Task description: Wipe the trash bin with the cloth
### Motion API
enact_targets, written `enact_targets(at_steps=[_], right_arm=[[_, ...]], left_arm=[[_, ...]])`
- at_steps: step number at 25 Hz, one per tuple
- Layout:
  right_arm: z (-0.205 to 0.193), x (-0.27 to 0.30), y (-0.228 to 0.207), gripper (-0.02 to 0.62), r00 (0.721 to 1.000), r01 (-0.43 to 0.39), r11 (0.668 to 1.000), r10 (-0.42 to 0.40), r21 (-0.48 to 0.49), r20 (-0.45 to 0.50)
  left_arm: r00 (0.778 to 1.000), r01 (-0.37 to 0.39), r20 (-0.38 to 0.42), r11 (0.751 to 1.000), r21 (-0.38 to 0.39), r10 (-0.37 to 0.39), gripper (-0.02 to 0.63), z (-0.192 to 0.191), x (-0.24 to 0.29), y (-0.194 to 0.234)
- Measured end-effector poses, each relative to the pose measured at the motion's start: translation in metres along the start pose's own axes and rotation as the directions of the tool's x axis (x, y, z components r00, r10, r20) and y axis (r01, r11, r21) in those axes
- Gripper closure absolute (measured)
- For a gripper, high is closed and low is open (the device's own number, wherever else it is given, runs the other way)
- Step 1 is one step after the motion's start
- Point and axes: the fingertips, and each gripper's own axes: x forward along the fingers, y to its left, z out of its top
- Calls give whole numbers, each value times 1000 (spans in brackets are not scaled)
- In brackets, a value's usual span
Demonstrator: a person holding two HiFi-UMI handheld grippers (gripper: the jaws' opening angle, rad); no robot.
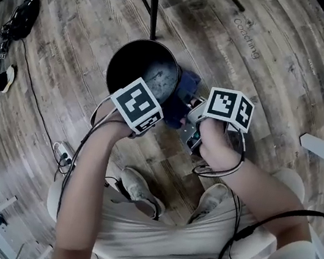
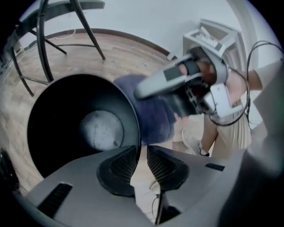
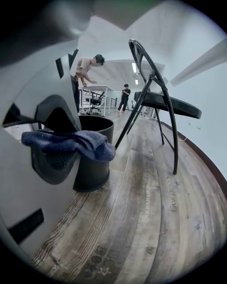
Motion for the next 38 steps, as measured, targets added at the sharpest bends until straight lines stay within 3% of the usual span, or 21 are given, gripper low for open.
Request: enact_targets(at_steps=[3,7,12,21,26,27,29,31,32,36,38], right_arm=[[0,2,-1,532,1000,-3,1000,3,16,25],[1,10,-12,532,999,8,999,-10,54,40],[-4,18,-31,532,998,38,996,-41,82,40],[-1,54,-85,532,987,145,985,-150,92,54],[-13,70,-124,532,989,121,950,-139,287,42],[-13,71,-125,532,989,135,959,-147,249,30],[-13,74,-125,532,982,190,980,-189,66,-21],[-12,69,-128,532,972,224,970,-229,-90,-55],[-11,64,-129,532,971,224,967,-232,-121,-58],[-17,34,-101,532,994,95,986,-102,-141,-46],[-25,21,-73,532,998,-4,977,-9,-212,-61]], left_arm=[[996,-49,-77,998,48,53,535,-16,16,8],[996,-57,-60,997,57,60,552,-13,24,13],[993,-62,-86,987,146,75,566,-12,34,11],[995,-77,-55,983,166,87,569,-11,34,13],[996,-89,-14,985,146,92,572,-4,38,8],[996,-87,-9,985,148,89,574,-5,39,8],[998,-53,-17,985,162,57,573,-6,40,6],[999,-16,-31,982,190,22,566,-7,38,4],[999,-11,-29,979,203,17,565,-6,37,4],[999,-46,17,967,251,43,566,-3,36,6],[998,-46,45,962,269,35,566,-4,38,5]])
